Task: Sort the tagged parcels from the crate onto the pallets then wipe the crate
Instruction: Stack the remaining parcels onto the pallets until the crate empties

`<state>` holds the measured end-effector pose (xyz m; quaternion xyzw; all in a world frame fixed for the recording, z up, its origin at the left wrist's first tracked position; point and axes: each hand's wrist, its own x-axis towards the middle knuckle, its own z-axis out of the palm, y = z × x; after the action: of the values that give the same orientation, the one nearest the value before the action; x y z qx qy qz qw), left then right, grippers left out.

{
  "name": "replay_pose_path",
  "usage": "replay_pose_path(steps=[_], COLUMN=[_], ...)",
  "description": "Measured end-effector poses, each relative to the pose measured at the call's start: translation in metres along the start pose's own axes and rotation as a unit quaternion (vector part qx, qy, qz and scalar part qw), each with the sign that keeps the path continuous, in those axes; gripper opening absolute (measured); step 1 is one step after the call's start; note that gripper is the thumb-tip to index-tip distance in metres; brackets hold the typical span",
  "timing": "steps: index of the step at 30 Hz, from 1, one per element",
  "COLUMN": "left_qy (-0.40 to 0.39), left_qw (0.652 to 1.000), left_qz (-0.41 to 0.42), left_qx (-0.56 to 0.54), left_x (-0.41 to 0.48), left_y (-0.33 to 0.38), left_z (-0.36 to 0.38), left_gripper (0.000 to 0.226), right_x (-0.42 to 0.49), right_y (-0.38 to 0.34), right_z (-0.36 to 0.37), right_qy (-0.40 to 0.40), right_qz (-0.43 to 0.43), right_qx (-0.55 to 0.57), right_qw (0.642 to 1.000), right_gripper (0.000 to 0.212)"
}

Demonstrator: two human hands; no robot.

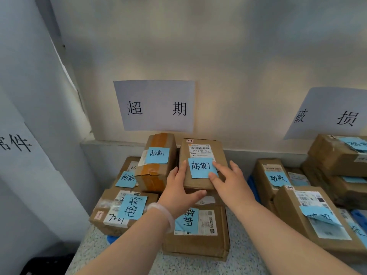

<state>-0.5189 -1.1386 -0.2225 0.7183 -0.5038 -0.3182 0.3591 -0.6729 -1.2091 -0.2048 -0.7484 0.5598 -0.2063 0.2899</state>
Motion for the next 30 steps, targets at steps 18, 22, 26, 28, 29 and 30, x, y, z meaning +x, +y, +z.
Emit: replay_pose_path(steps=[18,22,26,28,29,30], left_qy=[0.092,0.092,0.064,0.052,0.048,0.044], left_qw=[0.941,0.934,0.922,0.913,0.909,0.904], left_qz=[0.166,0.158,0.116,0.109,0.108,0.106], left_qx=[0.28,0.307,0.365,0.388,0.4,0.411], left_x=[-0.009,-0.003,0.009,0.016,0.019,0.021], left_y=[-0.041,-0.041,-0.024,-0.018,-0.016,-0.014], left_z=[0.019,0.021,0.008,0.003,0.002,0.0], left_gripper=[0.075,0.076,0.077,0.073,0.072,0.073], right_x=[-0.02,-0.016,-0.001,0.005,0.006,0.007], right_y=[0.043,0.046,0.03,0.022,0.019,0.016], right_z=[0.036,0.041,0.029,0.023,0.021,0.019], right_qy=[0.093,0.049,0.003,-0.017,-0.026,-0.032], right_qz=[-0.212,-0.211,-0.18,-0.161,-0.154,-0.147], right_qx=[-0.142,-0.209,-0.243,-0.274,-0.286,-0.293], right_qw=[0.963,0.954,0.953,0.948,0.946,0.944], right_gripper=[0.059,0.073,0.083,0.088,0.09,0.092])
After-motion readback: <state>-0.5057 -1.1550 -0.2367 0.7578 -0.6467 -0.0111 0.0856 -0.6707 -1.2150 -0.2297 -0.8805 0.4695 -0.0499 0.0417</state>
